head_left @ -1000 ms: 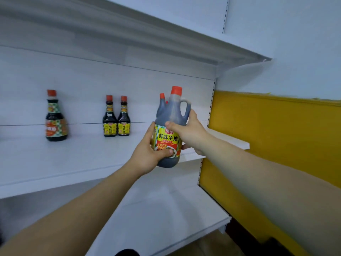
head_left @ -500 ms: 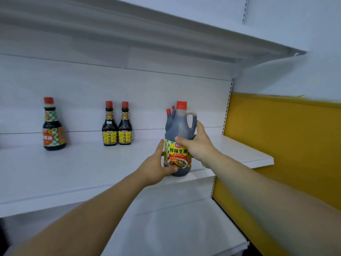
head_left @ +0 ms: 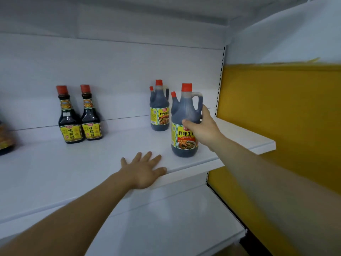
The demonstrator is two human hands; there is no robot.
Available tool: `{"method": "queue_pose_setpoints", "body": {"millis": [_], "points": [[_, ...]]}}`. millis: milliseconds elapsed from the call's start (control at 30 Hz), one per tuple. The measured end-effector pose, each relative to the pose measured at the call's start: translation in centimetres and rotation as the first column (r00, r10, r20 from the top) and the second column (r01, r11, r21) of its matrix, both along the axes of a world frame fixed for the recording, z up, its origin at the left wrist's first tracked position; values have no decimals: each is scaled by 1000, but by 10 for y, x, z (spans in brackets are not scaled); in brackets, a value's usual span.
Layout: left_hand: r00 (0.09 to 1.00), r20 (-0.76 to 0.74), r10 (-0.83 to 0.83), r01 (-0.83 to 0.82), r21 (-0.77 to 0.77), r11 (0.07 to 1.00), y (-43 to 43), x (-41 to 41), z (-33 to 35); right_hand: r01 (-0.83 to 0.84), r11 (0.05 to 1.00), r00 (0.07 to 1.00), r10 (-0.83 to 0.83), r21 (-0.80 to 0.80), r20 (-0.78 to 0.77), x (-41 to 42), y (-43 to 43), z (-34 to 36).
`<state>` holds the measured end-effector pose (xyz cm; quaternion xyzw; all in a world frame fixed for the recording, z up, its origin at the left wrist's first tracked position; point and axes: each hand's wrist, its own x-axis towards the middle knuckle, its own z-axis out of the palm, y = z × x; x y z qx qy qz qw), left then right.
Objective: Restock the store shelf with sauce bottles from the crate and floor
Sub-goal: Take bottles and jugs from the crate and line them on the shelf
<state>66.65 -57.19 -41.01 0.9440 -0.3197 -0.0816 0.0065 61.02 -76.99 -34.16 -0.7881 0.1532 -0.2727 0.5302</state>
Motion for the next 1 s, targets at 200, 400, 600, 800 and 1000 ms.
{"method": "queue_pose_setpoints", "body": {"millis": [200,400,600,800,1000], "points": [[1000,-8,23,-23,-73,997,-3,7,-1,65,983,995,-77,-174,-67,36,-6,-21],[979,-152,139,-186,-364,913,-28,40,9,65,980,991,-86,-187,-105,75,-30,-22],[977,-117,177,-210,-427,880,-68,80,7,72,978,995,-85,-194,-59,123,-56,-30],[953,-229,200,-304,-742,597,-107,132,14,51,977,997,-61,-208,-42,166,-84,-35],[931,-338,138,-364,-824,434,-133,185,0,36,977,999,-38,-210,-5,196,-101,-39]]}}
